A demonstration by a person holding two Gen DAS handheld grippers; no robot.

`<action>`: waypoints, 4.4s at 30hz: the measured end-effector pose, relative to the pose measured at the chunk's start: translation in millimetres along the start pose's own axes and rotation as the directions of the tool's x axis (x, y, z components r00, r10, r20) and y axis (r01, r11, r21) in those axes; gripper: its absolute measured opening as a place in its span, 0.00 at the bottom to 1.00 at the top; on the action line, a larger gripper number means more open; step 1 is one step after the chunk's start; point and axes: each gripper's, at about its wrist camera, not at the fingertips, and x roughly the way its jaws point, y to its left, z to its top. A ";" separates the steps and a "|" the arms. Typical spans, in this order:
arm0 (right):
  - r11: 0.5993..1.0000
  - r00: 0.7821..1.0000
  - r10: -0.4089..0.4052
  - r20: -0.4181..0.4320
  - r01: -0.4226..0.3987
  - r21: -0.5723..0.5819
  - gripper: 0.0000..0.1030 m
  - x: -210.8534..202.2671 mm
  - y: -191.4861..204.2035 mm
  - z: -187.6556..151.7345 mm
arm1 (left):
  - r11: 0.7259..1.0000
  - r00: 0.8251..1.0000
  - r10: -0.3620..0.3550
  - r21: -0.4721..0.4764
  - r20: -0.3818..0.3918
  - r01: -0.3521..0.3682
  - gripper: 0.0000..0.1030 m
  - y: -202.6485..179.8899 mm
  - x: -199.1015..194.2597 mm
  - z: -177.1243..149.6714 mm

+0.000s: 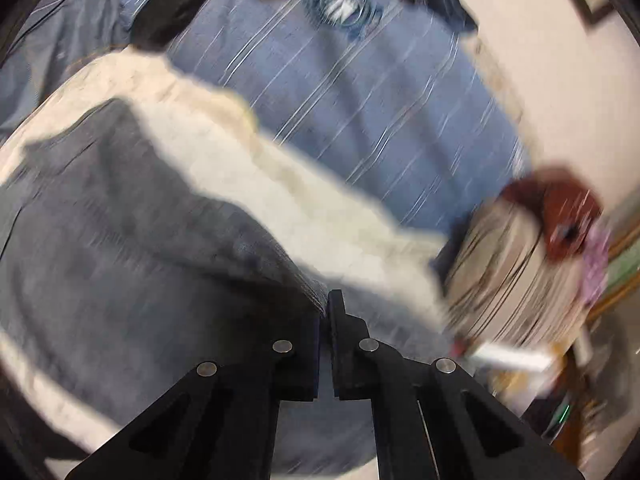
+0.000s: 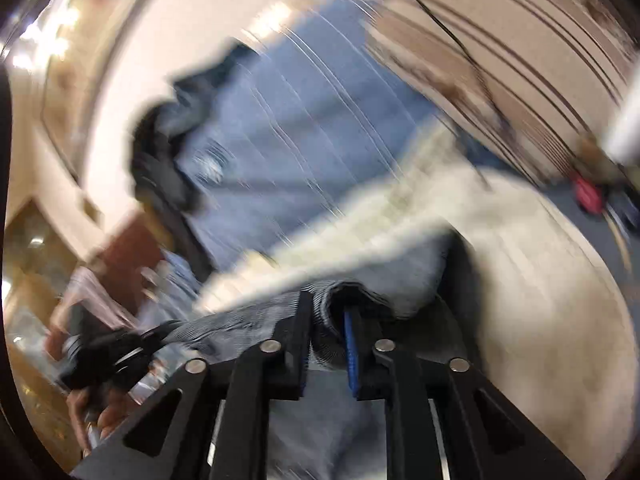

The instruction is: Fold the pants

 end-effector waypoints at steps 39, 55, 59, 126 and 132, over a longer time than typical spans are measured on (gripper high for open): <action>0.900 0.901 -0.401 -0.164 0.421 0.110 0.17 19.2 -12.9 -51.4 | 0.999 0.980 0.003 0.052 -0.197 0.007 0.06 61.2 50.3 -93.3; 0.950 0.914 0.240 -0.326 -0.290 -0.115 0.69 93.6 169.5 -61.2 | 0.993 0.994 0.113 -0.029 0.008 -0.112 0.51 143.4 -60.6 67.0; 0.932 0.851 0.217 -0.478 -0.326 -0.157 0.68 165.8 213.3 -83.1 | 0.987 0.995 0.091 -0.138 0.051 -0.083 0.51 185.3 -48.4 98.6; 0.821 0.877 0.129 -0.463 -0.356 -0.446 0.00 179.8 281.8 -198.4 | 0.879 0.893 0.313 -0.455 0.325 -0.142 0.06 248.8 -151.4 3.0; 0.884 0.809 0.047 -0.586 -0.307 -0.353 0.12 222.3 252.6 -216.4 | 0.841 0.876 0.461 -0.388 0.144 -0.378 0.10 232.0 -127.0 4.9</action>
